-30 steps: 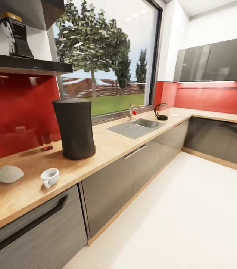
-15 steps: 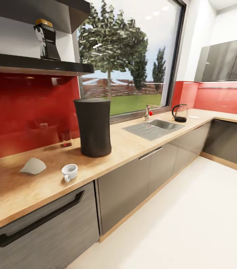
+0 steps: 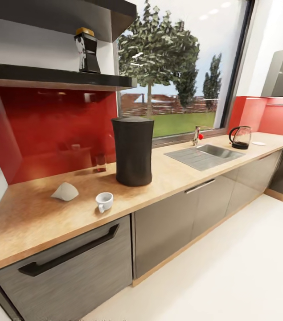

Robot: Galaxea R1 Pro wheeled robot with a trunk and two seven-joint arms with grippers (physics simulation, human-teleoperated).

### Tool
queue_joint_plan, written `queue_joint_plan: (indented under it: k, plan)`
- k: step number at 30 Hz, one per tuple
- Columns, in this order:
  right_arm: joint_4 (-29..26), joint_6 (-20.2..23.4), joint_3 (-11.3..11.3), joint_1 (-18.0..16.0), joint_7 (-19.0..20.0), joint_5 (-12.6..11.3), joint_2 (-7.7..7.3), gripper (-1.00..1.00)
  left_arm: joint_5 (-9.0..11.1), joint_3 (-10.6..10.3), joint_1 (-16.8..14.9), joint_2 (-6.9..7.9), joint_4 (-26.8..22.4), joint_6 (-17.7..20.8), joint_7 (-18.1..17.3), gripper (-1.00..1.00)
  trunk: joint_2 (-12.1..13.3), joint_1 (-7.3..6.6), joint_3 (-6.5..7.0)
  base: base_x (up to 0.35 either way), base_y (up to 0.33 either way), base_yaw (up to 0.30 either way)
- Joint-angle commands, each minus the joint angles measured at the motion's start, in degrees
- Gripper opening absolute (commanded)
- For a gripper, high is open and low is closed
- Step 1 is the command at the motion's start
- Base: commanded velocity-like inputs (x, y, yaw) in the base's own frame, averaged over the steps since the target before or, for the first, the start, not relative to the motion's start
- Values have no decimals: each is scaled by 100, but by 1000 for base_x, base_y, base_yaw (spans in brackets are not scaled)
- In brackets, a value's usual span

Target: Set up a coffee station on the kitchen countertop: keep the coffee maker on the countertop, move the bottle of coffee from the kitchen shelf to the counter next to the coffee maker, place a paper coffee filter on top of the coffee maker, put the saucer next to the coffee maker with the coffee cup on the saucer, and place the electric kettle next to the coffee maker.

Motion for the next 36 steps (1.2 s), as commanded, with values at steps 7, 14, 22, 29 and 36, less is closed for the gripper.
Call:
queue_joint_plan:
  k: [7, 14, 22, 29, 36]
  plan:
    - [5, -13, 2, -3, 3, 3, 0, 100, 1, -7, 2, 0, -7, -8, 4, 100, -3, 0, -5, 40, -65, 173]
    - [5, -18, 2, -3, 0, 20, 0, 100, 4, -8, 2, 0, -7, -8, 3, 100, -3, 0, -5, 125, -201, 91]
    - [5, -21, 2, -3, -3, 21, 0, 100, 2, -7, 2, 0, -7, -8, 0, 100, -3, 0, -5, 30, -43, 231]
    - [5, -20, 2, -3, -3, 21, 0, 100, 2, -2, 2, 0, -7, -8, -1, 100, -3, 0, -5, 3, -4, 268]
    - [5, -21, 2, -3, -3, 21, 0, 100, 2, -7, 2, 0, -7, -8, 0, 100, -3, 0, -5, 0, -1, 272]
